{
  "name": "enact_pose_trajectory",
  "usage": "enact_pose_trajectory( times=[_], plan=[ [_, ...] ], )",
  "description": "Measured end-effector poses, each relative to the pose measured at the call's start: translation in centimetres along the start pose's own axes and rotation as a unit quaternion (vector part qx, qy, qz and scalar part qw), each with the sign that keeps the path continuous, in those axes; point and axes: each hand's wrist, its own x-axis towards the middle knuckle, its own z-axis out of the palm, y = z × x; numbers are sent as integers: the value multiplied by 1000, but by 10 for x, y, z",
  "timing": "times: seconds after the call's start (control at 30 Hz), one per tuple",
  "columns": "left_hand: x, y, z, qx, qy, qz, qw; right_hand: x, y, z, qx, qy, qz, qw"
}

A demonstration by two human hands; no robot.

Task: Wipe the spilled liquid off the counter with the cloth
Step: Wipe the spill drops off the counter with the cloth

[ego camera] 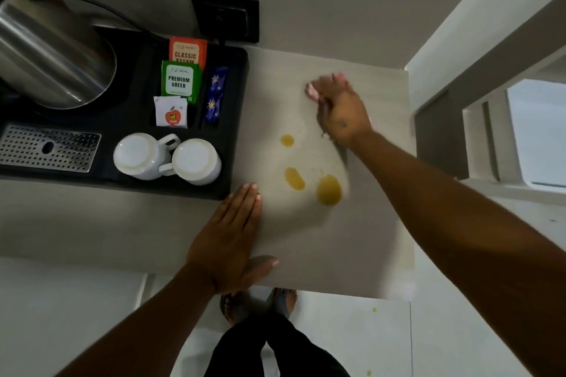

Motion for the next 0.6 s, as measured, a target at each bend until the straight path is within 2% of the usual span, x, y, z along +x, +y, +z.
enact_pose_trajectory(
  times=[0.07, 0.2, 0.27, 0.33, 0.43, 0.5, 0.6],
  plan=[
    [0, -1, 1, 5, 1, 0, 1000, -23, 19, -9, -29, 14, 29, 999],
    [1, 0, 3, 3, -1, -6, 1000, -1, 48, -31, -33, 80, 227, 970],
    [1, 0, 2, -6, -5, -6, 1000, 24, 35, -27, -3, 85, 242, 967],
    [0, 1, 1, -15, 2, -9, 1000, 37, 10, -11, 15, 73, 179, 981],
    [0, 2, -1, -13, 6, -6, 1000, 22, -33, 16, 19, -20, 27, 999],
    [0, 2, -2, -12, -3, -8, 1000, -7, -45, 22, -16, -92, -80, 992],
    [0, 1, -2, -9, -8, -8, 1000, -42, -28, 9, -46, -105, -140, 984]
  ],
)
